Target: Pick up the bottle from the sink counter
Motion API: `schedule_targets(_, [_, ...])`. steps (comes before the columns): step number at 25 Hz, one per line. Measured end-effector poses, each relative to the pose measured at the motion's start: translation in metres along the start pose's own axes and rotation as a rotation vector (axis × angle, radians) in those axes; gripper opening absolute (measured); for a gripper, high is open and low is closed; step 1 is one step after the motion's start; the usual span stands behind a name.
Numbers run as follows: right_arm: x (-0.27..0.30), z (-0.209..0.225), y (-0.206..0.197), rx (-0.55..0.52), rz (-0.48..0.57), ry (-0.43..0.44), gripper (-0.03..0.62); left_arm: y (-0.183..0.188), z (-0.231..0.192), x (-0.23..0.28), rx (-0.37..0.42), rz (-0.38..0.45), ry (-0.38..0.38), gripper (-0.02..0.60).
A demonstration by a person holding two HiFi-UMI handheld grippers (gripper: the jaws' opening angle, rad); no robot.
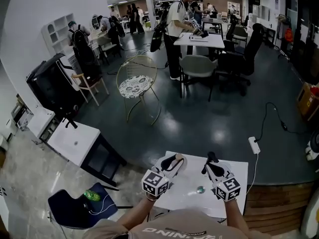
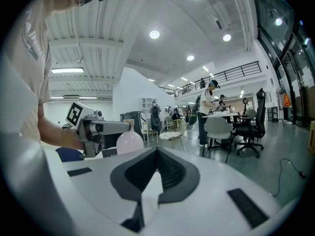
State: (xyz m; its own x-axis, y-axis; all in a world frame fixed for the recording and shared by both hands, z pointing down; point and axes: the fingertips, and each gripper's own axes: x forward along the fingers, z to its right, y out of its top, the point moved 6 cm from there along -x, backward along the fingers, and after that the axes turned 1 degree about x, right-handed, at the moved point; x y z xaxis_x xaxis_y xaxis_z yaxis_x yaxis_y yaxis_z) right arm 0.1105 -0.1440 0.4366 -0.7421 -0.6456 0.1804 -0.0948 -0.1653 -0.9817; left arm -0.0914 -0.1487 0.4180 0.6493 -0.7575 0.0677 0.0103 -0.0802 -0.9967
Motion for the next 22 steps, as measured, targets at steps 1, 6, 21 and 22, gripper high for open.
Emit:
schedule_targets(1, [0.0,0.0,0.001,-0.002,0.002,-0.002,0.006,0.0,0.0,-0.001,0.001,-0.001,-0.003,0.129])
schedule_targets(6, [0.004,-0.004,0.006,-0.007,0.013,-0.007,0.006,-0.001,0.0,-0.008,0.011,-0.004,-0.016,0.129])
schedule_targets(21, [0.011,0.002,0.017,0.029,0.074,-0.075,0.006,0.008,-0.012,-0.009,0.029,0.005,-0.059,0.129])
schedule_targets(22, [0.013,0.001,0.016,0.032,0.071,-0.073,0.006,0.007,-0.012,-0.008,0.03,0.004,-0.061,0.129])
